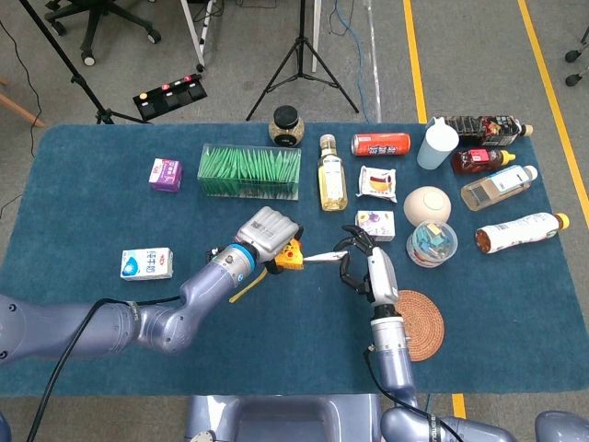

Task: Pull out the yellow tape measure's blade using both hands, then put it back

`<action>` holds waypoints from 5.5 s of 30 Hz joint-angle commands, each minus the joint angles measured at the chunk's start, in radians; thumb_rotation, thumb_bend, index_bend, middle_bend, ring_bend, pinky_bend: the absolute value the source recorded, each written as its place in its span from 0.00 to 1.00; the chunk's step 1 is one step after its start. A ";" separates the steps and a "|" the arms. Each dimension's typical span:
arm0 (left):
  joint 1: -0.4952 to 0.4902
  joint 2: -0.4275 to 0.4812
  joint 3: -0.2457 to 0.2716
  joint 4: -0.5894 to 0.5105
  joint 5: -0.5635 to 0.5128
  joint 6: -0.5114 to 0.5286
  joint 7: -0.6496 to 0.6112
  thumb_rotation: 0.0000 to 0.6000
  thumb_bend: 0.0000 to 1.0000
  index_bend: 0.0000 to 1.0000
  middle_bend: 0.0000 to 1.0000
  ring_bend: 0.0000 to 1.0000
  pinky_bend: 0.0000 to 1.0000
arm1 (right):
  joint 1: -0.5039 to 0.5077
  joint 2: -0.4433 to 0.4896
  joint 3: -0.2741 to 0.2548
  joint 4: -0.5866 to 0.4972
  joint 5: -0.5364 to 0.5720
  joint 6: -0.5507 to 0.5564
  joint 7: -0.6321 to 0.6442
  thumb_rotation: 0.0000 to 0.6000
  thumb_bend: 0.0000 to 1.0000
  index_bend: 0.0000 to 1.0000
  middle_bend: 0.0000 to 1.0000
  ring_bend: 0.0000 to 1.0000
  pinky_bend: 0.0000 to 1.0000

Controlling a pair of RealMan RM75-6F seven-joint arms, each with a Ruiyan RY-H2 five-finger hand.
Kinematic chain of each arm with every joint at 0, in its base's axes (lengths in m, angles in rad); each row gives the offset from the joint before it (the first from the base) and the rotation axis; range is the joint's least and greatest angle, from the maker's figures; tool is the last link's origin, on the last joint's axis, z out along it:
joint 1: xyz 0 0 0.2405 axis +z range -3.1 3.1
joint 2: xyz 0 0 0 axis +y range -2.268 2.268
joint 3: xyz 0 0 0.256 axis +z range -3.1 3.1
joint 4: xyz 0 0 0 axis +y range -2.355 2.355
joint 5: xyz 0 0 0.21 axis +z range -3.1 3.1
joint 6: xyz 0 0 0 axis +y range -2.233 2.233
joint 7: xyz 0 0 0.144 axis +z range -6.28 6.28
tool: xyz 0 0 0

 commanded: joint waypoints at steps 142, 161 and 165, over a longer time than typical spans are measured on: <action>0.441 0.303 0.118 -0.168 0.449 0.132 -0.090 1.00 0.32 0.56 0.45 0.44 0.59 | -0.048 0.252 -0.057 0.034 -0.069 -0.069 0.037 0.97 0.43 0.19 0.16 0.14 0.14; 0.744 0.300 0.150 -0.113 0.702 0.261 -0.257 1.00 0.30 0.56 0.45 0.44 0.54 | -0.101 0.374 -0.180 0.068 -0.166 -0.019 -0.122 0.98 0.42 0.17 0.16 0.13 0.14; 0.783 0.279 0.163 -0.058 0.699 0.240 -0.264 1.00 0.30 0.56 0.45 0.44 0.53 | -0.126 0.397 -0.193 0.049 -0.179 0.007 -0.108 0.98 0.42 0.17 0.16 0.13 0.14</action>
